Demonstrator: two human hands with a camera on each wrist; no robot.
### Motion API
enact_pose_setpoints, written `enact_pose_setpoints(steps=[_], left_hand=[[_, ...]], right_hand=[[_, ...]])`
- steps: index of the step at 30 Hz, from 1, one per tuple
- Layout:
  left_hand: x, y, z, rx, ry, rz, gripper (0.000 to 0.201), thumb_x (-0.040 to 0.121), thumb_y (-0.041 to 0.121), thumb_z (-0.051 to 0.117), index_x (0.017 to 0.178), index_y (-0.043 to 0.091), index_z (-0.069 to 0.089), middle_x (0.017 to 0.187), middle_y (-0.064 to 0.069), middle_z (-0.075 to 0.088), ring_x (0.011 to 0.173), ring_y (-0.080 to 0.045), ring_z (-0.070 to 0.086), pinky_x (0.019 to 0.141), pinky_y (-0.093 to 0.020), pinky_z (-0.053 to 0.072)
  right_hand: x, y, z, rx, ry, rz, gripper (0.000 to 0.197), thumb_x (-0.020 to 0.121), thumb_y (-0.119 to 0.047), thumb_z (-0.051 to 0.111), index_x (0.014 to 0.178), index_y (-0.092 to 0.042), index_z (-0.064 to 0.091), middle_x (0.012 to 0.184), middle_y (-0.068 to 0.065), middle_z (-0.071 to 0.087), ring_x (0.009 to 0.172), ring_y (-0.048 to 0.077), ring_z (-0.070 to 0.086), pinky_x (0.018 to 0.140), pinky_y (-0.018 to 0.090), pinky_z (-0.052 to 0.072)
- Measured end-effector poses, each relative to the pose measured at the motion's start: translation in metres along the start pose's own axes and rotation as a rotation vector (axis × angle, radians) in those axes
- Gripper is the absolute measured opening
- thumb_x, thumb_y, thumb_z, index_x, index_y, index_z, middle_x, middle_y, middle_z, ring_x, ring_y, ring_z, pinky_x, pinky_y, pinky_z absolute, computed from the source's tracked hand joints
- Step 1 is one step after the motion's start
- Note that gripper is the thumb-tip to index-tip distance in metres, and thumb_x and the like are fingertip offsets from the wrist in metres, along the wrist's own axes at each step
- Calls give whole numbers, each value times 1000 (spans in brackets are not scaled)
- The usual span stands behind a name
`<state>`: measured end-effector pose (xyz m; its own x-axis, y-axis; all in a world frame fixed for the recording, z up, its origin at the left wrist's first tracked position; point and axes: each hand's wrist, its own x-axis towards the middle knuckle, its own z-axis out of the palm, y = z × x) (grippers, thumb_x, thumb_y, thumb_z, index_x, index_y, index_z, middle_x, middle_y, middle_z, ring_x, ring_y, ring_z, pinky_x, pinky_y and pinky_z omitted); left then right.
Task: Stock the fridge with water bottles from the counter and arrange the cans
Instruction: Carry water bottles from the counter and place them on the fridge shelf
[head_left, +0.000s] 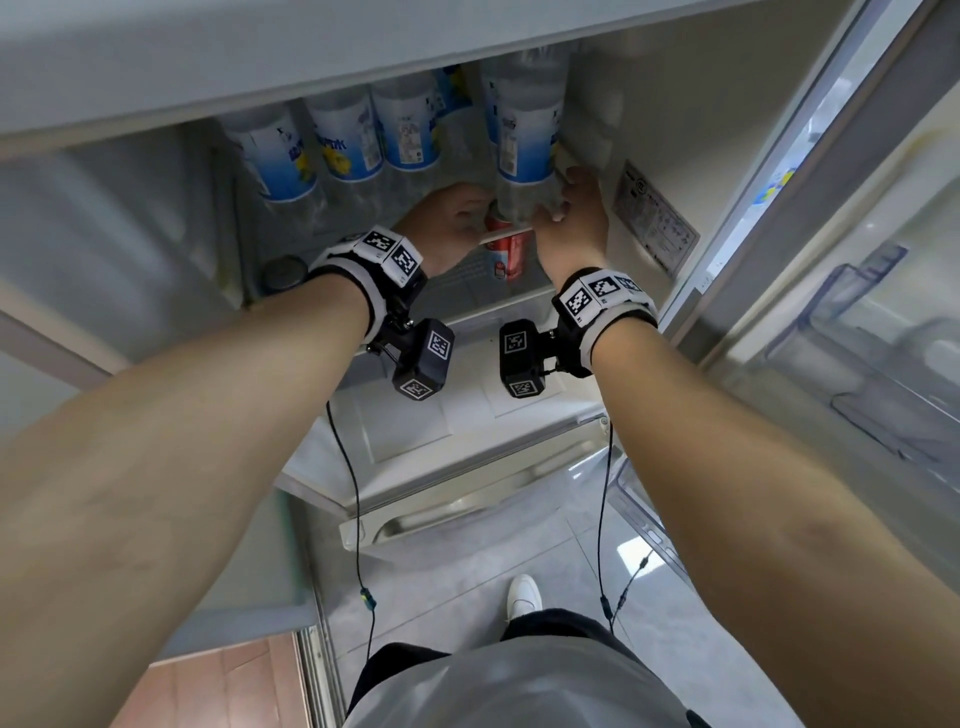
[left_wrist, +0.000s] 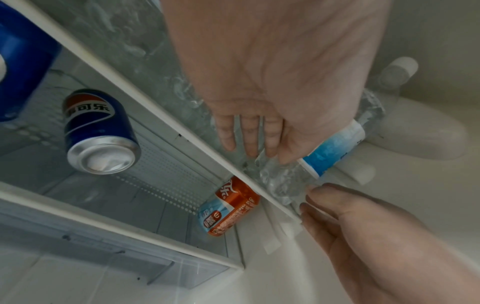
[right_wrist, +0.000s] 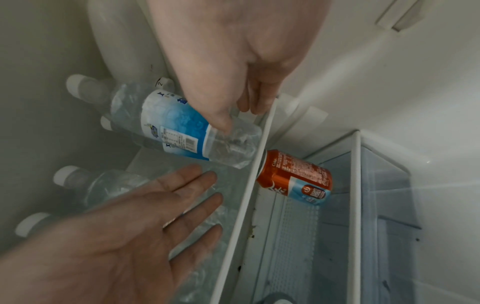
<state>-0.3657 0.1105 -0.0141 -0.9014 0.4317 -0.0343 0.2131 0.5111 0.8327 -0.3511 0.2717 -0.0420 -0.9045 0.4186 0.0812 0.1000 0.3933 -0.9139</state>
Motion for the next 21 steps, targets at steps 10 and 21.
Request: enact_pose_setpoints(steps=[10,21], left_hand=[[-45,-11,2,157,31,33,38,92,1,47,125,16,61,118,4,64,109,-11,59,92,-20,43],[-150,-17,70,103,-200,274,34,91,0,48,116,15,64,104,9,67,102,-13,64,98,-33,50]], right_hand=[[-70,12,-10,-90,-4,-53,31,96,-11,54,126,-14,61,119,1,67,105,13,62,91,21,49],[-240,70,-49,-142,36,172,24,97,-9,55,118,-12,65,118,-1,66,100,8,60,90,18,48]])
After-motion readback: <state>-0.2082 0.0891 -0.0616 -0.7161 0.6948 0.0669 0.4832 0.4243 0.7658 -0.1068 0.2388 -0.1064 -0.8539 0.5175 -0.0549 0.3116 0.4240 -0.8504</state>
